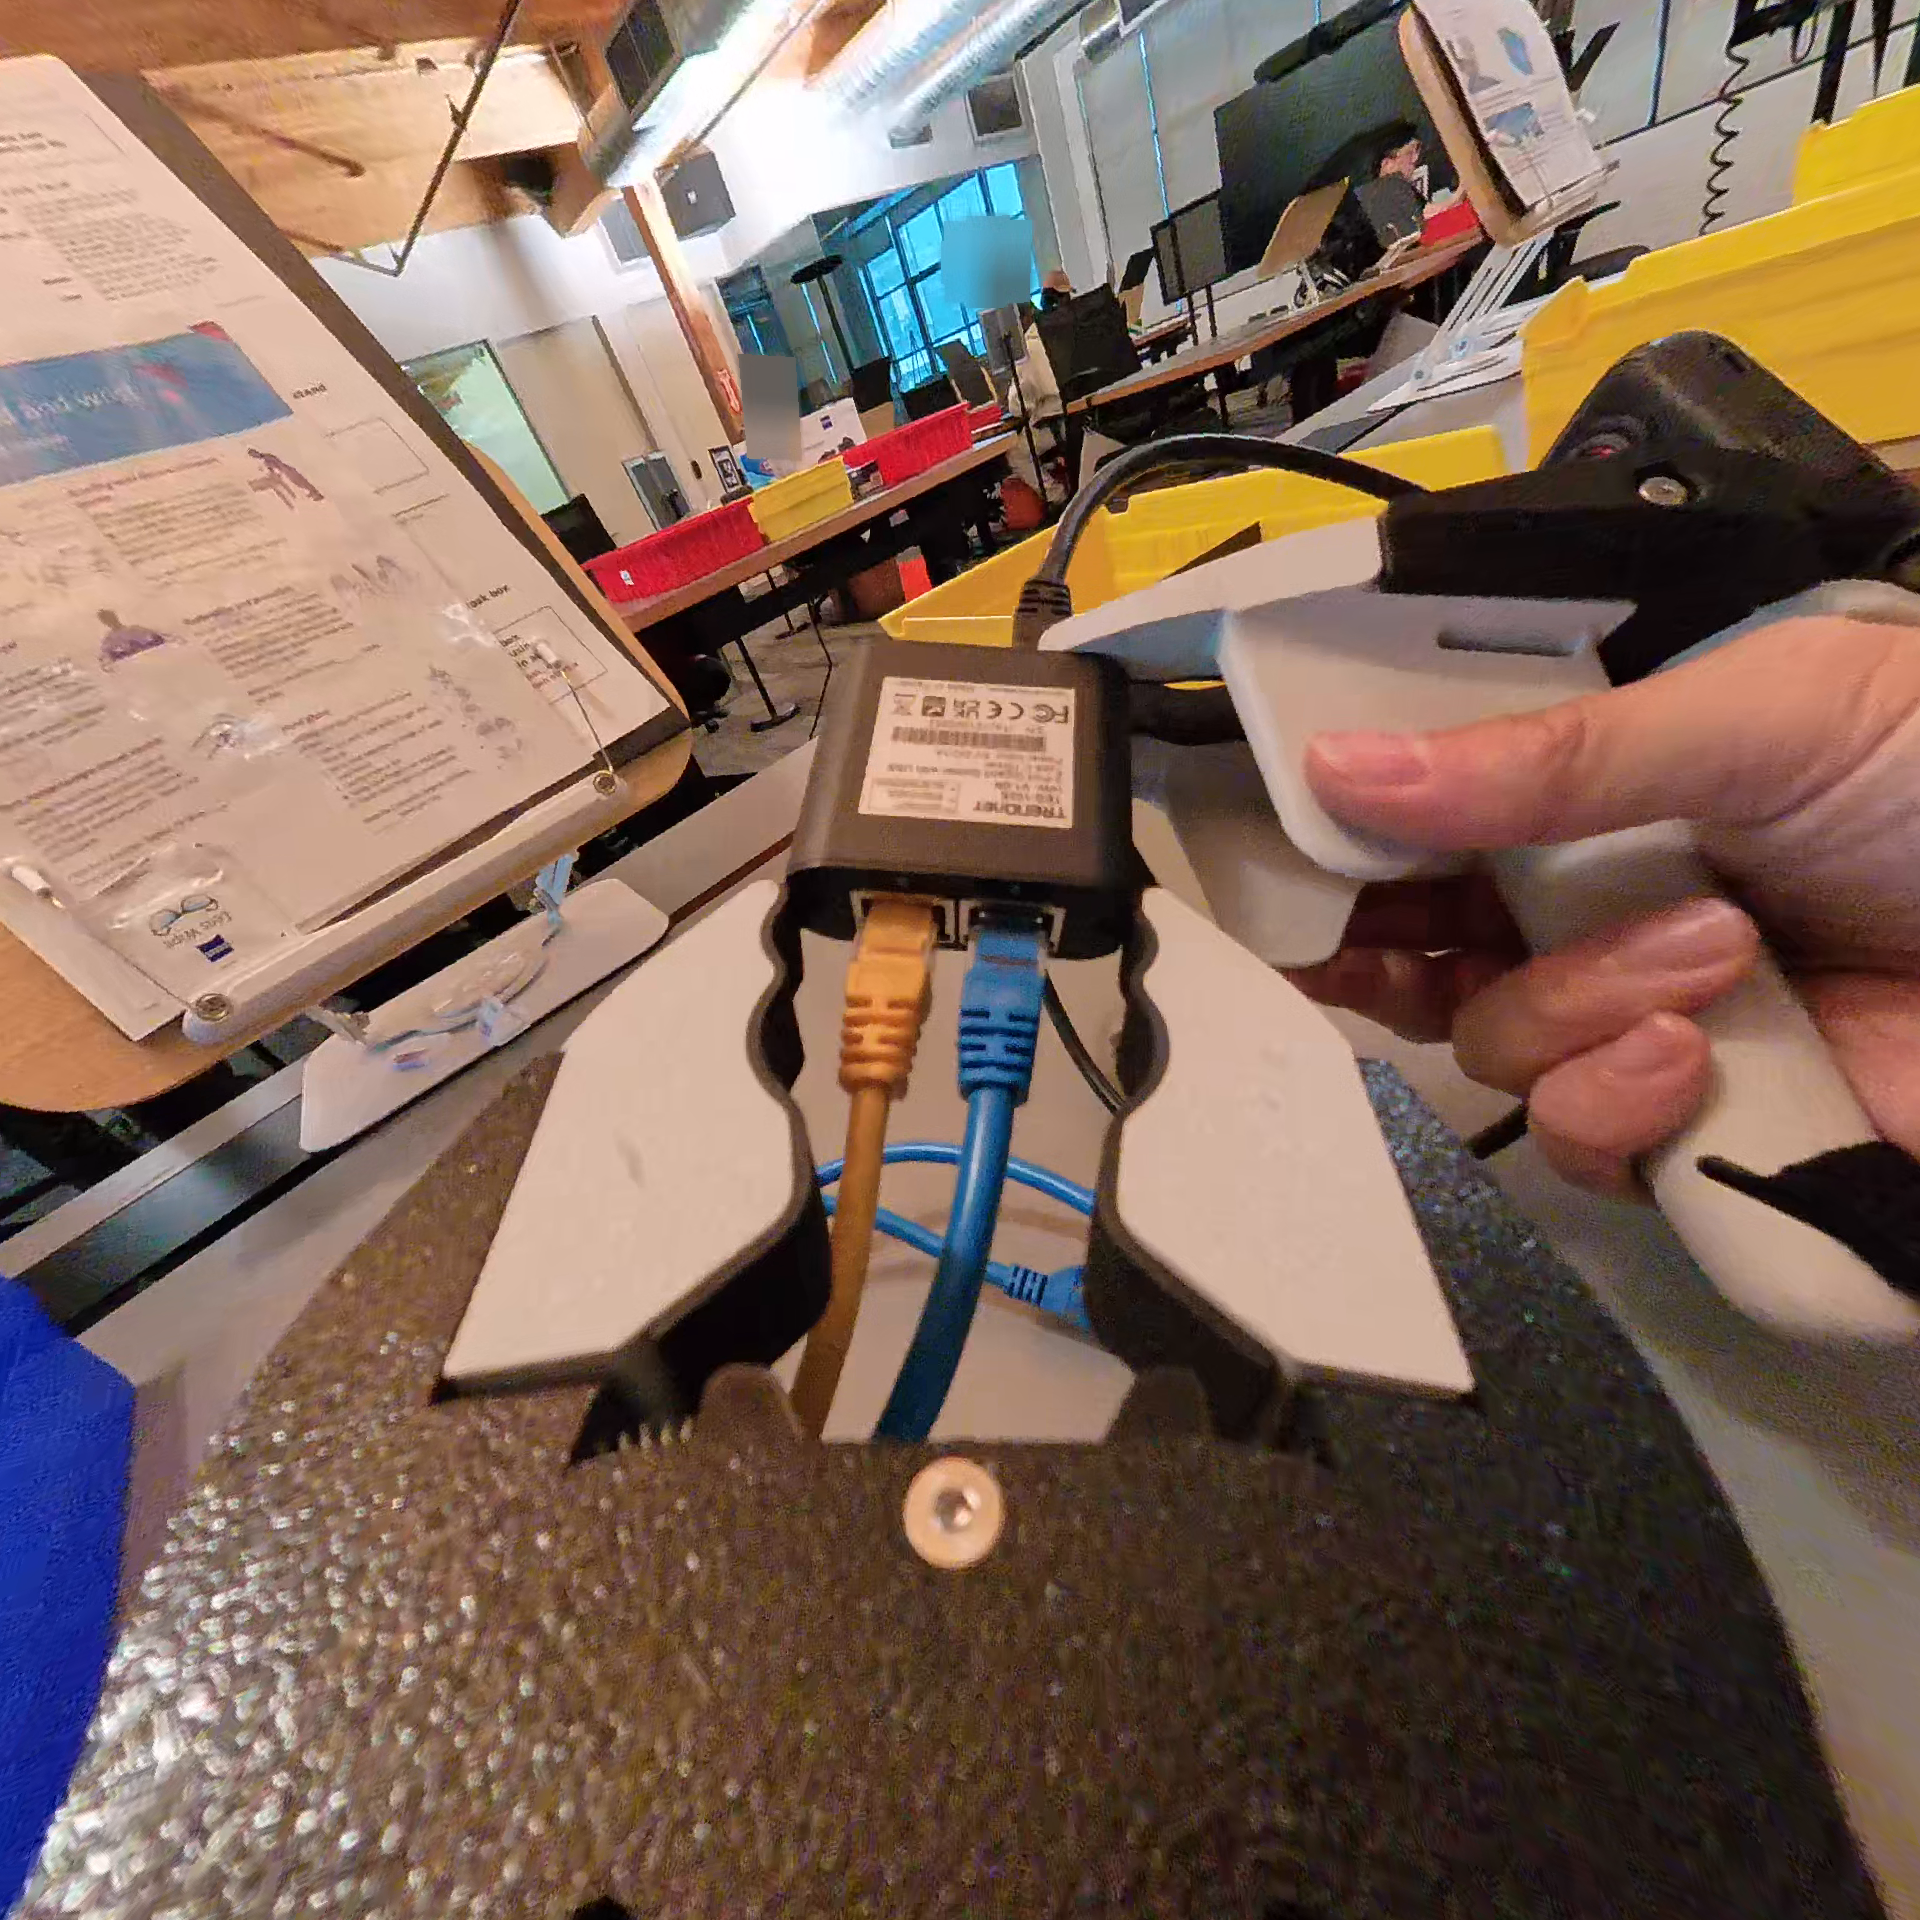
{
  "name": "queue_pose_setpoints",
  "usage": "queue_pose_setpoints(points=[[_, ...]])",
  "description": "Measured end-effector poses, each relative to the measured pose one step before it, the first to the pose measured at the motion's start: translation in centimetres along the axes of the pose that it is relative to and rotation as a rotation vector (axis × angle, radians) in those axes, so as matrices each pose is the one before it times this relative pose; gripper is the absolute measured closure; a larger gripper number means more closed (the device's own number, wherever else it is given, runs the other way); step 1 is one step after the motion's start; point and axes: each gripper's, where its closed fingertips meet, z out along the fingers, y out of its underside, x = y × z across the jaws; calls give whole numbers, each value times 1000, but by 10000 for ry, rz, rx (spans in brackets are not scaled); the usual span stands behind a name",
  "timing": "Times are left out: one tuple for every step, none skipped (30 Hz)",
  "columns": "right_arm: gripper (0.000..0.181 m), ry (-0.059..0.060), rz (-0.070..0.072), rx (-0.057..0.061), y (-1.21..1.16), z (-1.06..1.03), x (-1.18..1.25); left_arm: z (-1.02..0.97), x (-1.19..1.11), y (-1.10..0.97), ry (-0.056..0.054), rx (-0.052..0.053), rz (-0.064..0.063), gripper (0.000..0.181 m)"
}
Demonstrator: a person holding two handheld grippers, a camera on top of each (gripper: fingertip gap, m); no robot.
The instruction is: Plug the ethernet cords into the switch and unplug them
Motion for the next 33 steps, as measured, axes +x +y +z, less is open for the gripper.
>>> queue_pose_setpoints(points=[[168,-280,-42,-7,7,107,-286,-47,-69,-108,-17,82,-2,123],[168,-190,-85,51,2,43,-171,-49,-56,-154,-2,110,-5,123],[169,-144,-56,43,11,4,-86,-9,0,-20,74,18,-101,123],[168,-163,63,-2,3,-34,-13,-2,73,-5,171,46,-333,123],[168,38,27,38,4,-30,134,33,113,46,201,43,-448,123],[168,94,-53,-20,53,-13,144,61,19,186,63,-37,-189,123],[169,29,-38,-77,85,-5,77,-1,-66,142,-130,-1,232,123],[169,39,54,-26,36,-1,73,-55,-118,27,-256,7,464,123],[169,-60,129,4,3,27,-18,-49,-103,-17,-307,-56,509,123],[168,-10,55,-53,-26,-20,54,-39,-97,-113,-323,-39,501,123],[169,30,-59,-16,-70,-44,26,-11,-46,-65,-278,-65,487,123],[169,-107,7,-43,11,-38,-81,-23,-52,-79,-208,0,393,123],[169,23,-33,-48,70,-39,98,-45,-53,-52,-115,37,314,123],[169,10,0,24,36,-22,80,-14,-17,87,-69,-14,182,123],[169,28,49,28,33,-29,140,9,72,61,46,49,-189,123],[169,70,71,34,-18,-34,162,74,192,128,225,39,-656,123],[169,24,-15,-39,-13,-45,135,97,223,110,345,66,-944,123],[169,56,-37,-42,3,-59,127,85,179,115,359,53,-848,123],[169,-1,-6,-56,50,8,-9,33,33,88,180,44,-292,123],[170,14,-71,-34,38,6,50,-29,-79,16,-50,27,296,123],[170,69,-40,3,11,29,162,-14,-134,99,-166,-125,552,124],[169,-133,191,-180,95,95,-13,-51,-158,81,-155,-137,470,123],[169,-316,212,-381,95,121,-194,-152,-150,-136,-68,95,201,123],[169,-44,-185,-171,-12,74,-124,-142,-100,-252,43,174,-3,123],[169,50,-297,100,-80,49,-206,-65,-58,-183,109,76,-36,123],[169,-23,-59,147,-50,79,-259,-71,-51,-224,68,121,-2,123],[169,-30,184,73,13,71,-85,-105,-63,-205,9,131,6,124],[169,-40,245,23,8,10,75,-41,-35,-62,19,32,-11,124],[168,2,201,-42,29,-45,155,-5,6,23,68,-29,-56,124],[168,-60,37,-68,50,-44,-1,-10,33,14,57,20,-50,124],[168,-73,-93,-23,32,-24,-112,-33,42,-51,22,97,0,124],[168,4,-97,-2,17,-39,-35,-15,36,-21,49,68,-23,124],[168,6,-44,-27,32,-29,-30,7,38,19,89,25,-78,124]])
